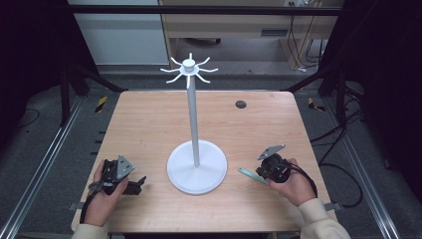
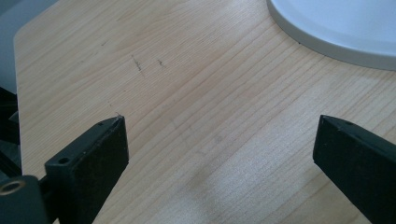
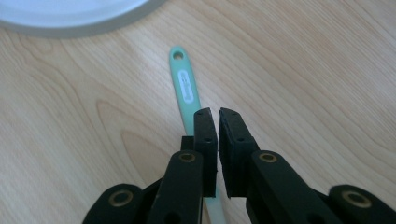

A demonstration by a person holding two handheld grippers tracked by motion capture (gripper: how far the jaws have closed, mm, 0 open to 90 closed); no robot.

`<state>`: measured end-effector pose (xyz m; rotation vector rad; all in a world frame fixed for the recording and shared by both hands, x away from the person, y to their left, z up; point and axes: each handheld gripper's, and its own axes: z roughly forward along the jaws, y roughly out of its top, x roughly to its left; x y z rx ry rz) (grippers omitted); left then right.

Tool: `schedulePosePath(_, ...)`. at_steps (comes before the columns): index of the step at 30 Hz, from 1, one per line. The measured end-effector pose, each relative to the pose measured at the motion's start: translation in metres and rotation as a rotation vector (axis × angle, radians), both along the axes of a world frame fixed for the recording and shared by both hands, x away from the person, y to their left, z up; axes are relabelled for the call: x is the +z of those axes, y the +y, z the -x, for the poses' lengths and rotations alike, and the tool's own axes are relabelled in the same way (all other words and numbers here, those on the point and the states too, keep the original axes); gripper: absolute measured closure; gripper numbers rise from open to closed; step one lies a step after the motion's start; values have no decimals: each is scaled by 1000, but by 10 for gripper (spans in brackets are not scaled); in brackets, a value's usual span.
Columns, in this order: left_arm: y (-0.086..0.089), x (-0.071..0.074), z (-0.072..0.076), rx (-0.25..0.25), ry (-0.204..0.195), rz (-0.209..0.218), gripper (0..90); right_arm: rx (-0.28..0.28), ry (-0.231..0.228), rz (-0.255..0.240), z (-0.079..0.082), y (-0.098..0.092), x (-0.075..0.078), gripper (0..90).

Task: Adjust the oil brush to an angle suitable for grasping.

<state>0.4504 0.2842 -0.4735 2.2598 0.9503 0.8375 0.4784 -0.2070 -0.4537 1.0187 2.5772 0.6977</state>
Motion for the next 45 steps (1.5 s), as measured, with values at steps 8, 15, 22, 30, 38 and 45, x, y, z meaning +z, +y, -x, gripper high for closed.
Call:
schedulePosePath(8, 0, 0, 0, 0, -3, 2, 30, 3, 32, 66, 8, -12, 7, 833)
schedulePosePath(15, 1, 0, -1, 5, -3, 6, 29, 19, 63, 108, 6, -12, 8, 797)
schedulePosePath(22, 0, 0, -1, 2, -2, -1, 30, 40, 87, 131, 4, -12, 8, 770)
schedulePosePath(30, 1, 0, -1, 6, -1, 2, 30, 45, 95, 155, 1, -16, 11, 768)
schedulePosePath(38, 1, 0, -1, 2, 2, -5, 30, 53, 122, 191, -5, -16, 13, 759)
schedulePosePath(45, 0, 0, -1, 1, 4, -4, 30, 90, 163, 222, -9, -11, 9, 725)
